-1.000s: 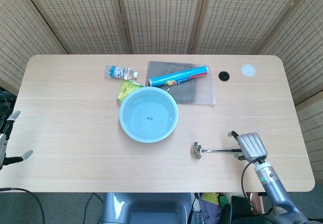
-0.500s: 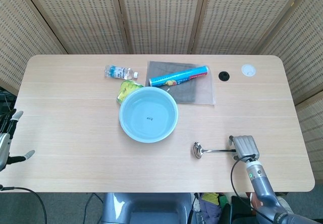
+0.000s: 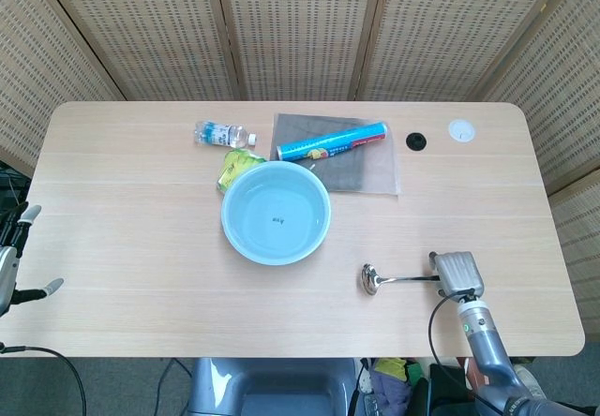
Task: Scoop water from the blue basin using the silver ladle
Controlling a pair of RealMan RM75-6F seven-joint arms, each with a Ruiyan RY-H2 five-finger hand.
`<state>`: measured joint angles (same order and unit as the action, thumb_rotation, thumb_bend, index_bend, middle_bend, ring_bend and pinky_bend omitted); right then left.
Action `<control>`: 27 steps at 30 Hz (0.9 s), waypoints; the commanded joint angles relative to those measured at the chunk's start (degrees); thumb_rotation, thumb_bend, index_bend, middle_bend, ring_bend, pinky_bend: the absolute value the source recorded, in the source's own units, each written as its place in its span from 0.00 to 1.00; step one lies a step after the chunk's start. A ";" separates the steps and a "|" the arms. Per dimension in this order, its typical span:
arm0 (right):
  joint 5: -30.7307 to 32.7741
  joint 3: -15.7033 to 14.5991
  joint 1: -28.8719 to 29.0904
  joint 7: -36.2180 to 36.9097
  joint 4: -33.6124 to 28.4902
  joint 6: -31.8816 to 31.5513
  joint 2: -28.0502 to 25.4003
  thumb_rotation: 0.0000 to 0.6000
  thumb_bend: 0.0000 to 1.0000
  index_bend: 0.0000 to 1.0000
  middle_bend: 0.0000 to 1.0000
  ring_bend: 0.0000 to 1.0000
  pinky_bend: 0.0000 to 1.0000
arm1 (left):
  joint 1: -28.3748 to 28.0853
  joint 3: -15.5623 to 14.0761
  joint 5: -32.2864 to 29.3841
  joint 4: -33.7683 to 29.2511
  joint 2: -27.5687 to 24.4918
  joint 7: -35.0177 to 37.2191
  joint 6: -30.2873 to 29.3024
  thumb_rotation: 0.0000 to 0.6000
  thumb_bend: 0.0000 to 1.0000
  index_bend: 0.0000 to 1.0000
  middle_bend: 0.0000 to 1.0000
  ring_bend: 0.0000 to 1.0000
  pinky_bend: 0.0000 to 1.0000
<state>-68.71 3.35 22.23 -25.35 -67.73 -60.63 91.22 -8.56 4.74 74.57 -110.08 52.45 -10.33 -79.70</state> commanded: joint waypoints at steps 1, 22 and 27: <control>-0.39 -0.41 -0.35 0.24 0.46 -0.19 0.07 1.00 0.31 0.47 0.97 1.00 1.00 | -0.07 -0.05 0.07 0.02 0.05 -0.14 0.09 1.00 0.00 0.00 0.00 0.00 0.00; 2.55 0.55 0.92 -0.16 -0.84 4.91 -0.83 1.00 0.31 0.47 0.97 1.00 1.00 | -0.21 -0.07 -0.37 0.16 0.21 -0.33 0.33 1.00 0.00 0.00 0.00 0.00 0.00; 2.77 0.57 1.03 0.43 -0.57 5.33 -0.93 1.00 0.31 0.47 0.97 1.00 1.00 | -0.37 0.10 -0.78 0.26 0.23 -0.26 0.54 1.00 0.00 0.00 0.00 0.00 0.00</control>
<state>-65.98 3.91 23.24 -25.00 -68.36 -55.38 90.28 -8.92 4.83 73.80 -109.82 52.68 -10.59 -79.17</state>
